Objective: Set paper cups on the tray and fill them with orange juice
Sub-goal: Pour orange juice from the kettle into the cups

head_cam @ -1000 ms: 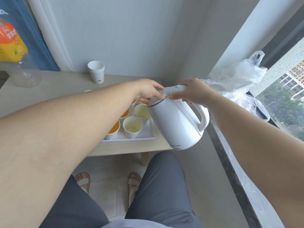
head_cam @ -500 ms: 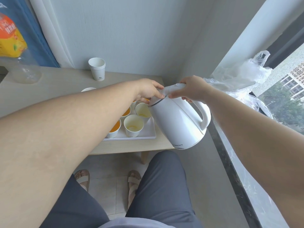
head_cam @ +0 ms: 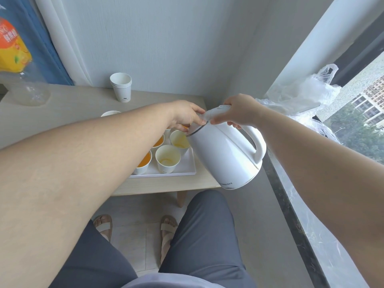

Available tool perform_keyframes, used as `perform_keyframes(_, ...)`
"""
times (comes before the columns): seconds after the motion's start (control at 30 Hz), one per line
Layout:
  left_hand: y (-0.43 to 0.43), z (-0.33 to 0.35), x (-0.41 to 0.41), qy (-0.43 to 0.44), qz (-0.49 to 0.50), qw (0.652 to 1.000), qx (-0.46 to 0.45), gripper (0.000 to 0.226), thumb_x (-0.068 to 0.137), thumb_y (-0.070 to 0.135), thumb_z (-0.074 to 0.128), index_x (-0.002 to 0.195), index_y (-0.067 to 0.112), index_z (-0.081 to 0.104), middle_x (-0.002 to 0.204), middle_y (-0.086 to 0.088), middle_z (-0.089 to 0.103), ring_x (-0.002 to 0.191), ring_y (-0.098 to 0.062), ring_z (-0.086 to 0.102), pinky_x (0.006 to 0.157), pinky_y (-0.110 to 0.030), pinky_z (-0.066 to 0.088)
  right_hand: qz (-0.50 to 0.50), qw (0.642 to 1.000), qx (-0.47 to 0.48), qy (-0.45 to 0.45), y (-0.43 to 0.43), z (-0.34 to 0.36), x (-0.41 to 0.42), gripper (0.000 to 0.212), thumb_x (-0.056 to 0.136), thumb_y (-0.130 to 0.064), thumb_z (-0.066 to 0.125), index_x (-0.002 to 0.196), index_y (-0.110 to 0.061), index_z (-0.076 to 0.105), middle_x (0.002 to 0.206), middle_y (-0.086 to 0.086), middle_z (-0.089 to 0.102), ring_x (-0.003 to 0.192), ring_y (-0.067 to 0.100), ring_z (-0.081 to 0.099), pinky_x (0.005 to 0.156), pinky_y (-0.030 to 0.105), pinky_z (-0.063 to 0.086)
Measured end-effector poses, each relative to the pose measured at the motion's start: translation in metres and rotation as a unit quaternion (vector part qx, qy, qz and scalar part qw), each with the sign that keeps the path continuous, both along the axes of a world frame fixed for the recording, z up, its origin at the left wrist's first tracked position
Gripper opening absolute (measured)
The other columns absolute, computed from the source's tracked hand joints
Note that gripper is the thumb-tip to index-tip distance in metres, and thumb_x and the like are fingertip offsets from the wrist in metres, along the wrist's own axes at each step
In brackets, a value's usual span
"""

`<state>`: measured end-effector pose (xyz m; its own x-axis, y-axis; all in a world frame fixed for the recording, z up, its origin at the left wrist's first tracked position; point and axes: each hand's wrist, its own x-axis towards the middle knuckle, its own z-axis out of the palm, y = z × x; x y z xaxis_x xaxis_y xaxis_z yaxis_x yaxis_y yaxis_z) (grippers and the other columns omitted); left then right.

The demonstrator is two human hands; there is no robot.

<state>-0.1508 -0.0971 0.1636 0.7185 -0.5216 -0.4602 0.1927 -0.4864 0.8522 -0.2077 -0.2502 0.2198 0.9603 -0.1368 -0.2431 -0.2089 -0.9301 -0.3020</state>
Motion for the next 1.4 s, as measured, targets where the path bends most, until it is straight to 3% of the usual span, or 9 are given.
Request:
perform_keyframes(0.13, 0.002, 0.000, 0.001, 0.005, 0.004, 1.000, -0.004, 0.052, 0.089, 0.012, 0.066, 0.138, 0.022, 0.049, 0.118, -0.002, 0.059, 0.107, -0.019, 0.056, 0.101, -0.034, 0.045, 0.004, 1.000, -0.005, 0.005, 0.002, 0.002, 0.000, 0.035, 0.072, -0.042, 0.075, 0.079, -0.014, 0.057, 0.062, -0.001, 0.060, 0.053, 0.018, 0.052, 0.054, 0.025, 0.039)
perform_keyframes(0.3, 0.003, -0.003, 0.003, 0.015, 0.006, 1.000, -0.011, 0.052, 0.088, 0.013, 0.067, 0.137, 0.024, 0.050, 0.133, -0.006, 0.057, 0.123, -0.025, 0.052, 0.106, -0.039, 0.043, 0.008, 1.000, -0.016, 0.009, 0.004, 0.007, 0.000, 0.036, 0.073, -0.041, 0.075, 0.084, -0.011, 0.059, 0.065, 0.000, 0.061, 0.052, 0.018, 0.052, 0.055, 0.025, 0.039)
perform_keyframes(0.53, 0.003, 0.000, 0.004, 0.017, 0.008, 1.000, -0.023, 0.049, 0.089, 0.010, 0.065, 0.135, 0.021, 0.051, 0.126, -0.004, 0.061, 0.119, -0.023, 0.056, 0.106, -0.040, 0.042, 0.011, 1.000, -0.021, 0.014, 0.006, 0.015, -0.002, 0.039, 0.074, -0.040, 0.075, 0.092, -0.008, 0.062, 0.068, 0.001, 0.062, 0.053, 0.017, 0.053, 0.054, 0.024, 0.039)
perform_keyframes(0.97, 0.000, 0.006, 0.006, 0.012, -0.004, 0.999, -0.036, 0.047, 0.091, 0.010, 0.062, 0.135, 0.022, 0.052, 0.130, -0.006, 0.060, 0.120, -0.025, 0.056, 0.105, -0.041, 0.044, 0.023, 0.999, -0.040, 0.023, 0.008, 0.029, 0.000, 0.033, 0.076, -0.038, 0.074, 0.081, -0.011, 0.056, 0.060, 0.000, 0.058, 0.049, 0.016, 0.050, 0.051, 0.024, 0.037)
perform_keyframes(1.17, 0.001, 0.011, 0.003, 0.008, -0.004, 0.999, -0.039, 0.050, 0.092, 0.012, 0.063, 0.139, 0.021, 0.049, 0.129, -0.007, 0.061, 0.119, -0.026, 0.057, 0.098, -0.034, 0.046, 0.022, 0.999, -0.042, 0.022, 0.006, 0.032, 0.001, 0.035, 0.075, -0.039, 0.075, 0.079, -0.009, 0.058, 0.058, 0.002, 0.058, 0.048, 0.018, 0.051, 0.052, 0.025, 0.037)
perform_keyframes(1.4, 0.001, 0.011, 0.002, 0.012, -0.006, 0.999, -0.048, 0.048, 0.092, 0.011, 0.062, 0.137, 0.020, 0.050, 0.129, -0.009, 0.061, 0.109, -0.023, 0.058, 0.096, -0.034, 0.047, 0.024, 0.998, -0.054, 0.031, 0.007, 0.033, 0.003, 0.037, 0.075, -0.041, 0.075, 0.083, -0.008, 0.061, 0.059, 0.002, 0.060, 0.048, 0.017, 0.052, 0.052, 0.025, 0.037)
